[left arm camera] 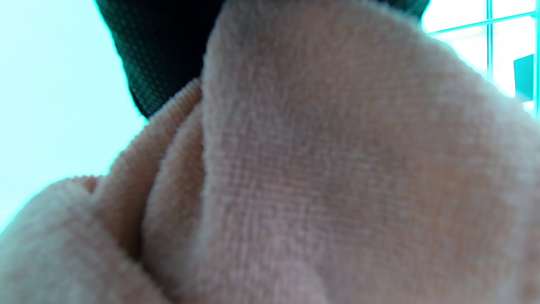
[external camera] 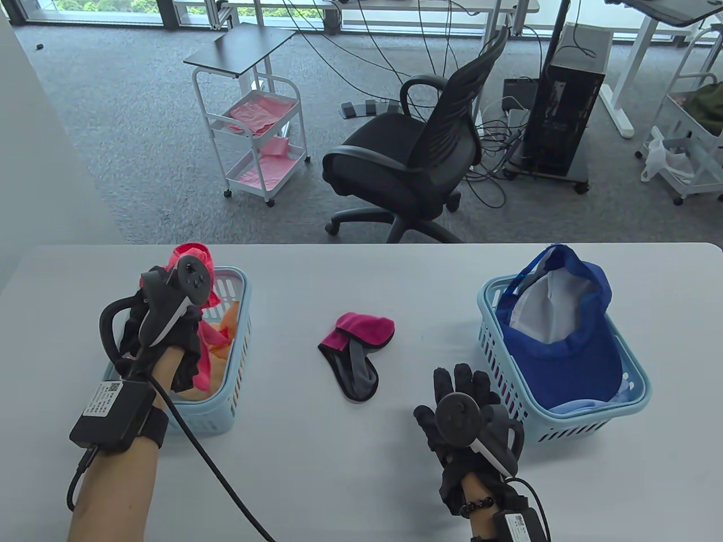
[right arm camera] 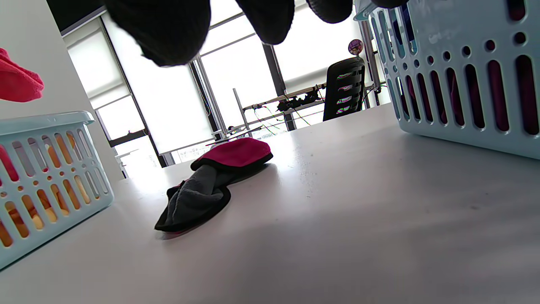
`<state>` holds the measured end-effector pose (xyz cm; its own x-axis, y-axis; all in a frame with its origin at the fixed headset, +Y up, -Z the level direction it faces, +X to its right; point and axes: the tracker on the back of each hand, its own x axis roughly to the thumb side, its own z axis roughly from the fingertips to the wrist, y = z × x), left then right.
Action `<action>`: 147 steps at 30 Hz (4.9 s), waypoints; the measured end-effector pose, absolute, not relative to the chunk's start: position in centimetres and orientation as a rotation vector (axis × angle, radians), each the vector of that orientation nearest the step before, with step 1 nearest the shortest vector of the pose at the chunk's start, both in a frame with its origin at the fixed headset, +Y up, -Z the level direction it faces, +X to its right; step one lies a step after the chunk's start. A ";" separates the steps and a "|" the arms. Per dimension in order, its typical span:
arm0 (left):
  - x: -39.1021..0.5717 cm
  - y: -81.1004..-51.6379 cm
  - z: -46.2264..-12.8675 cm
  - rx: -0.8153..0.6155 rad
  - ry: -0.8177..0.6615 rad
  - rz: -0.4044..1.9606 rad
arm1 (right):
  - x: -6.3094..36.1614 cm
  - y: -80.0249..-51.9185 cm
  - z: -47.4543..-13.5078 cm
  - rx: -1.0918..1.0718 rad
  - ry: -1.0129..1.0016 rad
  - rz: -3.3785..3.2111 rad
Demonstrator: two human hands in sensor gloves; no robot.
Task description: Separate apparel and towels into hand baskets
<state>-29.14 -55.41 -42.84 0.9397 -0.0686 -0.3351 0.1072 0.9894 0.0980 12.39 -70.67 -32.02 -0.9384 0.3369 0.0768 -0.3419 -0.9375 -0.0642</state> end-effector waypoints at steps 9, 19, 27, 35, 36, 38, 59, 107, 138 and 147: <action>-29.4 -57.2 -43.8 0.048 0.364 -0.099 | 12.4 -70.7 -32.2 0.089 -0.093 2.789; -29.3 -56.7 -43.6 0.020 0.380 -0.141 | 12.5 -70.6 -32.2 0.088 -0.097 2.780; -27.5 -55.4 -43.0 0.064 0.328 -0.129 | 12.6 -70.6 -32.2 0.090 -0.103 2.778; -22.3 -54.2 -42.6 0.112 0.178 -0.083 | 12.6 -70.5 -32.1 0.087 -0.109 2.782; -21.4 -54.1 -42.5 0.118 0.151 -0.076 | 12.6 -70.5 -32.1 0.087 -0.108 2.784; -19.6 -54.0 -42.4 0.122 0.096 -0.065 | 12.6 -70.5 -32.1 0.086 -0.109 2.785; -7.8 -64.5 -46.2 -0.171 -0.223 -0.094 | 12.5 -70.5 -31.9 0.079 -0.123 2.791; -5.1 -75.7 -51.5 -0.302 -0.271 -0.315 | 13.3 -70.4 -31.5 0.026 -0.126 2.749; -9.8 -62.2 -47.5 -0.014 -0.151 -0.073 | 11.8 -70.5 -31.6 0.087 -0.059 2.814; -11.6 -56.7 -45.2 0.122 -0.154 -0.122 | 11.7 -70.5 -31.6 0.097 -0.058 2.815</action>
<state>-11.62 -56.72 -45.24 0.9808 -0.1307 0.1450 0.1120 0.9851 0.1303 11.72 -70.51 -31.55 -0.9456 0.3170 0.0735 -0.3197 -0.9471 -0.0289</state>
